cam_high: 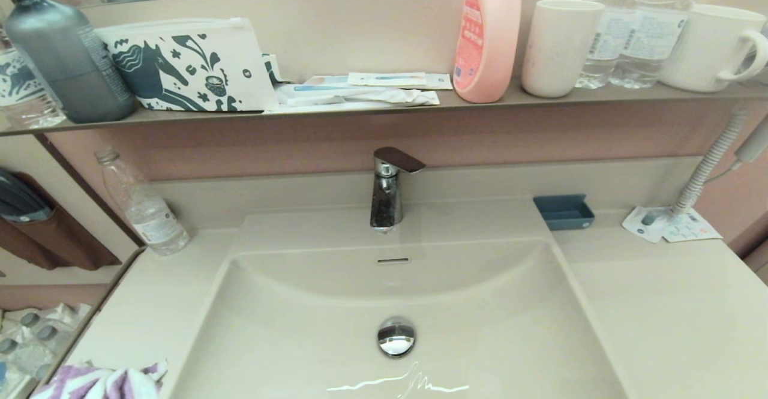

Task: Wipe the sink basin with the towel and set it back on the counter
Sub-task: Pick up the cloth

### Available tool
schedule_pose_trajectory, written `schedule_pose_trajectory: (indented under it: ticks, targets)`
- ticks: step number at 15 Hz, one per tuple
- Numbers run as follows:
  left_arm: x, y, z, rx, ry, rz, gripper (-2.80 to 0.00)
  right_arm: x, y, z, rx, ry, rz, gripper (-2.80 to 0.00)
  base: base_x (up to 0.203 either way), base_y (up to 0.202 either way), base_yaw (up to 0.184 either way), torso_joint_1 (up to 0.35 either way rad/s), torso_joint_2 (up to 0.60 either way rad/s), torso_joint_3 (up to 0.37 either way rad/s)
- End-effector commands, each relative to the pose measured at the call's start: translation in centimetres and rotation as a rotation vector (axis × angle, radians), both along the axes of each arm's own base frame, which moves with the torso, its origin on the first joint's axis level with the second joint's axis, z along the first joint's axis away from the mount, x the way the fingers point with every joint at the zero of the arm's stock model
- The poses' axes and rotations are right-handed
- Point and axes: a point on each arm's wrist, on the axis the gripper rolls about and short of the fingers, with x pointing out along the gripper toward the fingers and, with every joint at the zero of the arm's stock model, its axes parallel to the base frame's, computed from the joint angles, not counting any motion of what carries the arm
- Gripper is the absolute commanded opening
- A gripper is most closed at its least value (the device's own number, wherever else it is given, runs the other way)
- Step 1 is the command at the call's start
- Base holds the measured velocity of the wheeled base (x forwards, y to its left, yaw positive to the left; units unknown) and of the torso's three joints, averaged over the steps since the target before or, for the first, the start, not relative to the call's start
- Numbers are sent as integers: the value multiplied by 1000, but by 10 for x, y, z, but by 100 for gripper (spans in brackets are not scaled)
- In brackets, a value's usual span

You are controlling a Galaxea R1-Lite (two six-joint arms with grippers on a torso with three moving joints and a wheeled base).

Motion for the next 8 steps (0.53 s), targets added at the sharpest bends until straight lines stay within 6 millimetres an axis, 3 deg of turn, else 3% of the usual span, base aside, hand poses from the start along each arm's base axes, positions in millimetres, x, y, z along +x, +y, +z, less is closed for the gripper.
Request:
schedule_pose_trajectory:
  ticks: [1, 5, 8]
  targets:
    - [0, 0, 0, 0, -1, 0, -280, -15, 0, -3, -3, -48, -46, -280, 0, 0, 0, 0, 0, 0]
    - [0, 0, 0, 0, -1, 0, -280, -51, 1, -27, -18, -53, -74, -280, 0, 0, 0, 0, 0, 0]
    - [0, 0, 0, 0, 0, 0, -280, -61, 3, -56, -38, -26, -5, -280, 0, 0, 0, 0, 0, 0]
